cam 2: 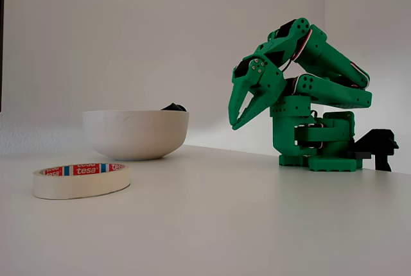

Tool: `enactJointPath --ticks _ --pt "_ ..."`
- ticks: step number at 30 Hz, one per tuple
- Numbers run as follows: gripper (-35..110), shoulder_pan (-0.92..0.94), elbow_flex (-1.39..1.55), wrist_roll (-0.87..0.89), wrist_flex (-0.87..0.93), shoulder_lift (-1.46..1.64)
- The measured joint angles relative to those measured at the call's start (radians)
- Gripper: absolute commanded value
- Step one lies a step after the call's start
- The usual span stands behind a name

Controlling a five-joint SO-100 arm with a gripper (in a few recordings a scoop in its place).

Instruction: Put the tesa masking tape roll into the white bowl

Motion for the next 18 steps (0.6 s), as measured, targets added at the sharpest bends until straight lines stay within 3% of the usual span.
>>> enactJointPath --ticks 4,18 --pt "-8 -0.009 -0.135 0.009 -0.041 -0.094" --pt "-8 -0.064 -0.683 0.061 -0.146 -0.873"
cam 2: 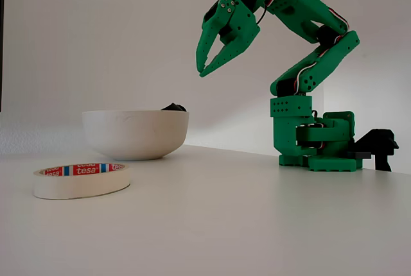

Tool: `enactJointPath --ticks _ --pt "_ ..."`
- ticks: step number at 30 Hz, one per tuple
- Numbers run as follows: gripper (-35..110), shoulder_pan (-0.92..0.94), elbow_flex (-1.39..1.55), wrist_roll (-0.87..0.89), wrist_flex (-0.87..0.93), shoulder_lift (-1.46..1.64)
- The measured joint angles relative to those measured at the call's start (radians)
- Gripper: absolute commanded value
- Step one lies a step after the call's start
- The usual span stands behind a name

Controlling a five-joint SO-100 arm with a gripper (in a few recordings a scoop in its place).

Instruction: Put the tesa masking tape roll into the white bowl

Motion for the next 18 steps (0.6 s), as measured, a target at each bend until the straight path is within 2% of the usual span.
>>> enactJointPath --ticks 12,18 --pt "-8 0.143 -0.420 -0.008 -0.077 -0.752" --pt "-8 0.112 -0.603 0.003 -0.041 -0.971"
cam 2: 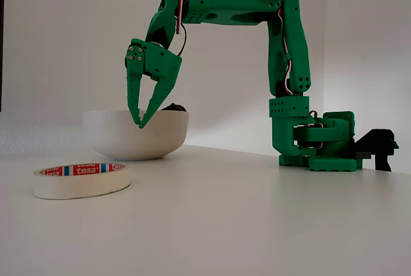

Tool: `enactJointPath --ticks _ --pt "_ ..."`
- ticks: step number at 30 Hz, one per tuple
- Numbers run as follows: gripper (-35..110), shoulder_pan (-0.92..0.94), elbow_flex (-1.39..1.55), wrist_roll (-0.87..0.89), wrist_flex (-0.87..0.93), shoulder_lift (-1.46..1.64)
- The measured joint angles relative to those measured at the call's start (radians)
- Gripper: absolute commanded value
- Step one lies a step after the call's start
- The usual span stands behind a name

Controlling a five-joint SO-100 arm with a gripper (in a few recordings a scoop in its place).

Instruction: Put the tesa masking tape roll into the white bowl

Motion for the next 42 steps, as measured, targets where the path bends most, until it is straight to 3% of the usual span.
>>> enactJointPath --ticks 10,14,21,42 --pt "-8 -0.091 -0.316 0.034 0.114 -0.284" --pt "15 -0.081 -0.425 0.049 0.163 -0.345" --pt "23 -0.067 -0.449 0.086 0.204 -0.347" --pt "22 -0.121 -0.449 0.104 0.213 -0.434"
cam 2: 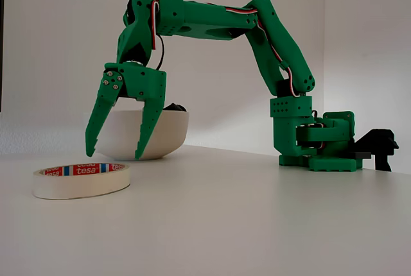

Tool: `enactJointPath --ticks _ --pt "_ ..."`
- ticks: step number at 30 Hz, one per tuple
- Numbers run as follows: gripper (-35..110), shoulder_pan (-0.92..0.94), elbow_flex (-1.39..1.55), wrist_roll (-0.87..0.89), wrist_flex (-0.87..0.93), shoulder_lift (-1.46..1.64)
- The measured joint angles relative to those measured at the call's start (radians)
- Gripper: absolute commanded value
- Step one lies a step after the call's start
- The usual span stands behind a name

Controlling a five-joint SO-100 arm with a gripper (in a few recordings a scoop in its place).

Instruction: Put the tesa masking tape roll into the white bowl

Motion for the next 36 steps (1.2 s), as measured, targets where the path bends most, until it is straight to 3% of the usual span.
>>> enactJointPath --ticks 26,30,36 --pt "16 -0.063 -0.015 0.008 -0.037 -0.130" --pt "-1 -0.061 -0.026 0.008 -0.048 -0.138" --pt "-6 -0.060 -0.032 0.017 -0.051 -0.140"
